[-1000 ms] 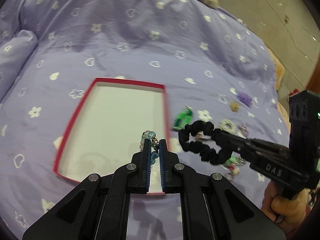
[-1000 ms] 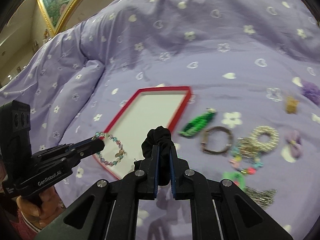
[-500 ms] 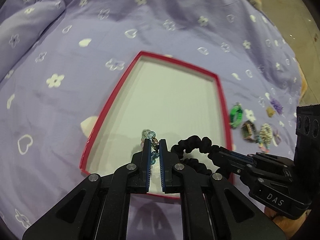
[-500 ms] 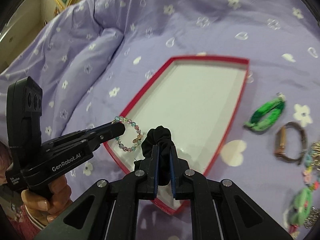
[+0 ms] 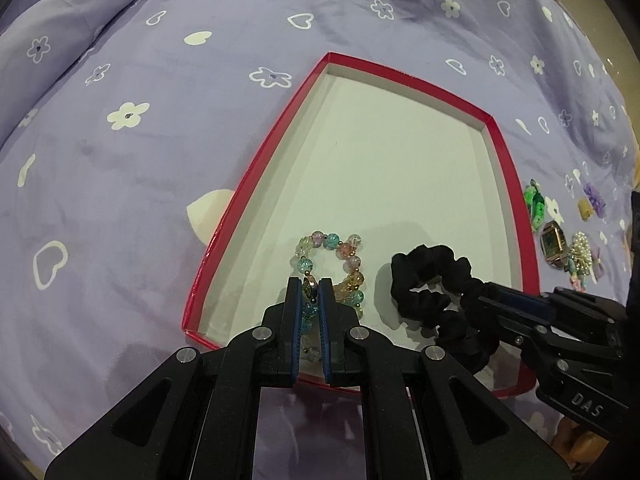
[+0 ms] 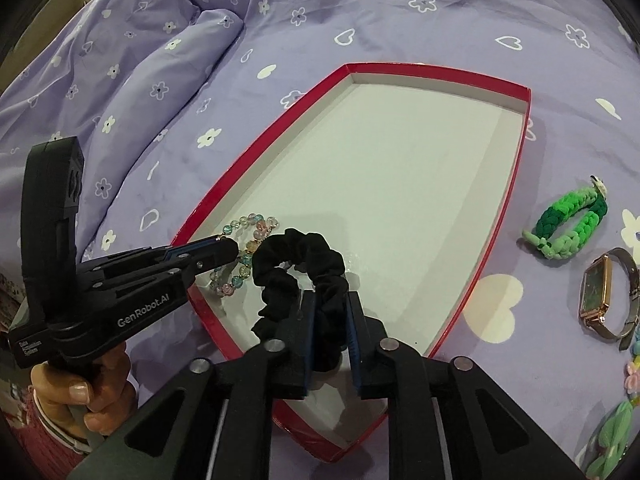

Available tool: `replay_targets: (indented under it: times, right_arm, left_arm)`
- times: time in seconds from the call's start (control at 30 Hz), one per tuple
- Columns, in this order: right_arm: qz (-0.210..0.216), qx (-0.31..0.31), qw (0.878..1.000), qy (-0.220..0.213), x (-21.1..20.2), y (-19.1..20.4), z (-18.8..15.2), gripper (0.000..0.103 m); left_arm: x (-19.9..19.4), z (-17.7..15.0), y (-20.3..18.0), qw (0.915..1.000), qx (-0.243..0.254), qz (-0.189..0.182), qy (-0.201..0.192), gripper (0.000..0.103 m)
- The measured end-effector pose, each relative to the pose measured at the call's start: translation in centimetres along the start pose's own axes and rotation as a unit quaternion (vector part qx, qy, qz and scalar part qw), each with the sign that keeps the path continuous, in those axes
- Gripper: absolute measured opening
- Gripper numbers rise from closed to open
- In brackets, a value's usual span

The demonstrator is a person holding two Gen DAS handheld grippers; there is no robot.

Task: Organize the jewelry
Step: 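Carry both items into the tray and open both tools to release, then grasp the green braided keychain with the left tool while the right tool grasps the amber hair claw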

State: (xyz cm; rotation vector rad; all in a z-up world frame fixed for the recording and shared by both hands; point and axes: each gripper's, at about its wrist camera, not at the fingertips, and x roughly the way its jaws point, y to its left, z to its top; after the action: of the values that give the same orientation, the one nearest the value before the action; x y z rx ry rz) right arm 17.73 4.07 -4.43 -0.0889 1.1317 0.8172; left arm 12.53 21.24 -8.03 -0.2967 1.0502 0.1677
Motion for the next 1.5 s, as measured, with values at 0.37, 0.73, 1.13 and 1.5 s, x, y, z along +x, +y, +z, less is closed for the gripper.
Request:
replay_targets:
  times: [0.37,0.73,1.13,1.5]
  right_arm:
    - [-0.009,0.0,1.0,-0.022,-1.4,-0.2,0.1,0.034]
    - [-0.007,0.028,0.997,-0.075,-6.4,-1.9,-1.1,0.043]
    - [-0.038,0.097,0.988,-0.113,-11.1,-7.5,-3.8,0.048]
    - [-0.092,0.158,0.971,-0.154,-15.1,-14.0,-5.5,0.048]
  left_arm:
    - [-1.3,0.0,-0.4,0.9994,0.008,0.031,-0.01,0.039]
    - [-4.2,0.3,-1.8,0.999,0.011,0.026,-0.035,0.06]
    - [-5.2,0.5,-6.2,0.9985,0.039,0.002,-0.038,0.067]
    - [-4.1,2.1,-13.2,0.9913,0.121,-0.036,-0.038,0.068]
